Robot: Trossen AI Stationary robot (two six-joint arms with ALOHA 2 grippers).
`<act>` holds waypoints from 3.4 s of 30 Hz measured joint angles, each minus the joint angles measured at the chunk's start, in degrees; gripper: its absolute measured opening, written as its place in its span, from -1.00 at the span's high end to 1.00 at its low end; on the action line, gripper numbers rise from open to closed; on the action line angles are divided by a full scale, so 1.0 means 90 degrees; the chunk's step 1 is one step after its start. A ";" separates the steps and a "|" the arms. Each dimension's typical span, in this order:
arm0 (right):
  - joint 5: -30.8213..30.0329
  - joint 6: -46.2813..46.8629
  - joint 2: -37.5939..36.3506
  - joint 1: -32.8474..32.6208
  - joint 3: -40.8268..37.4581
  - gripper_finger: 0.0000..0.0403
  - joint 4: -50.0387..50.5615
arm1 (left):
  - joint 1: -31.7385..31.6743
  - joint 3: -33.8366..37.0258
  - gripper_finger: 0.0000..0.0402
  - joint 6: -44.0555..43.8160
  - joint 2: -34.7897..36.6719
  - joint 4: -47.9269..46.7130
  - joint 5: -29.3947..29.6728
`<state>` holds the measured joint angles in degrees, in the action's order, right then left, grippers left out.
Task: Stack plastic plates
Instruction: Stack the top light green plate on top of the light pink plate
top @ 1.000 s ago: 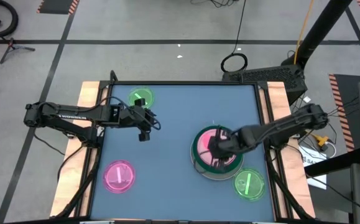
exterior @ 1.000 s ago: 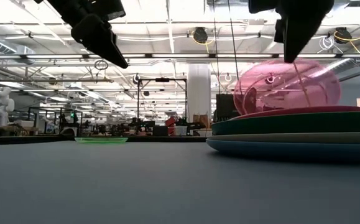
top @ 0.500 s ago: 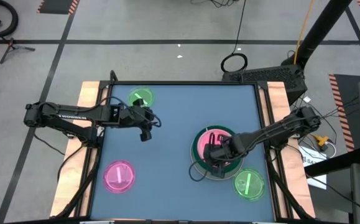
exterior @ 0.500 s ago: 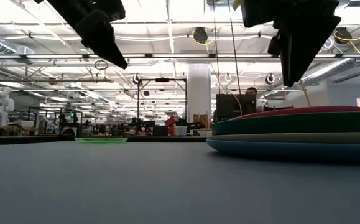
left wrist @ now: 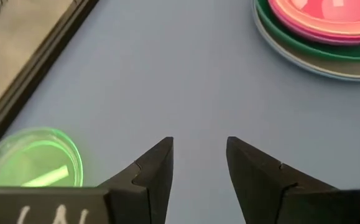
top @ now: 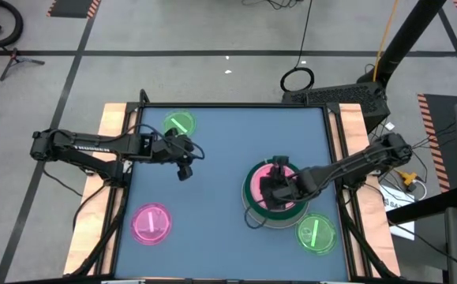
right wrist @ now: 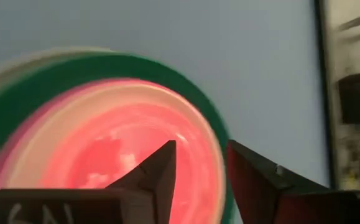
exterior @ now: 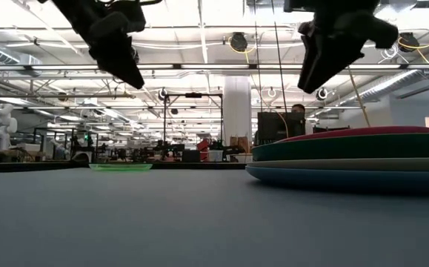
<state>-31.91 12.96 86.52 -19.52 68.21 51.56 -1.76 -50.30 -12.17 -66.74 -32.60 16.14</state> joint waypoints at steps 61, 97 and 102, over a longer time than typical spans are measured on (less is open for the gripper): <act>-0.0256 -0.2065 -0.4524 0.1053 -0.3575 0.51 -0.5013 | -0.2970 -0.0022 0.22 0.0287 -0.3296 0.0202 -0.0663; -0.0264 -0.1919 -0.4521 0.1051 -0.3573 0.51 -0.4783 | -0.3213 -0.0515 0.57 0.0638 -0.3810 0.0083 -0.0142; -0.0266 -0.1919 -0.4521 0.1051 -0.3573 0.51 -0.4785 | -0.3114 -0.0505 0.81 0.0615 -0.3791 0.0098 -0.0150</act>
<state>-34.30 -4.32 45.82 -10.07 36.05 8.49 -29.78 -54.85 -6.63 -100.86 -31.72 14.79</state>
